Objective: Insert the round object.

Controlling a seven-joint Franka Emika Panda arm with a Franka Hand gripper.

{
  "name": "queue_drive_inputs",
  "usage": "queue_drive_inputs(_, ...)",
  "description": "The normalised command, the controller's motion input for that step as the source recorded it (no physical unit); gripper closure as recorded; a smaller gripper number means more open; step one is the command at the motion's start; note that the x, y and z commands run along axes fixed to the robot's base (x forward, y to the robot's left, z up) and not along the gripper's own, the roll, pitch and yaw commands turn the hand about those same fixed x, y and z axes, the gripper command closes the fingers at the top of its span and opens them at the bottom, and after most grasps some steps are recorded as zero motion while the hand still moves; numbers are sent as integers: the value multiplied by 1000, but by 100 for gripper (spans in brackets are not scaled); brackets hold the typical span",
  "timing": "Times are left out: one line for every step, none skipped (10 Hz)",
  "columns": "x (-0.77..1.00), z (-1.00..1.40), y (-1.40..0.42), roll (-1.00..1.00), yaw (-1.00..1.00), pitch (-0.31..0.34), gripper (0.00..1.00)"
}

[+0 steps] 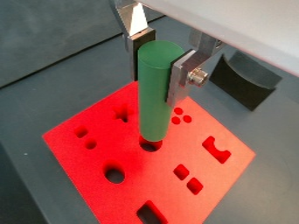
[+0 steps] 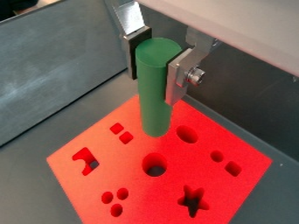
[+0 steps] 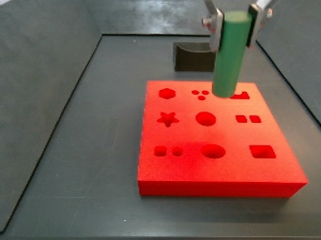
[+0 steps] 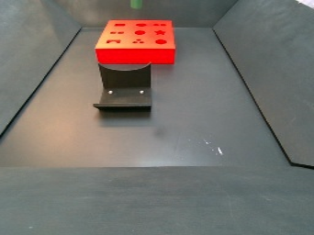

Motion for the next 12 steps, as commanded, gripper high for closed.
queue_drive_inputs(254, -169, -63, 389, -274, 234, 100)
queue_drive_inputs(374, -311, 111, 211, -146, 269, 100)
queue_drive_inputs(629, -726, 200, 70, -140, 206, 100)
queue_drive_inputs(300, -937, 217, -57, -266, 67, 100)
queue_drive_inputs(0, -563, 20, -209, -189, 167, 100)
queue_drive_inputs(0, -257, 0, -147, 0, 131, 100)
queue_drive_inputs(0, 0, 17, 0, 0, 0, 100)
queue_drive_inputs(-114, 0, 157, -73, -134, -10, 100)
queue_drive_inputs(-391, 0, 357, -341, -31, -121, 100)
queue_drive_inputs(-420, 0, 200, -334, -54, -181, 100)
queue_drive_inputs(-180, -109, -49, -126, 49, -107, 100)
queue_drive_inputs(0, -166, -154, -50, 49, -90, 100)
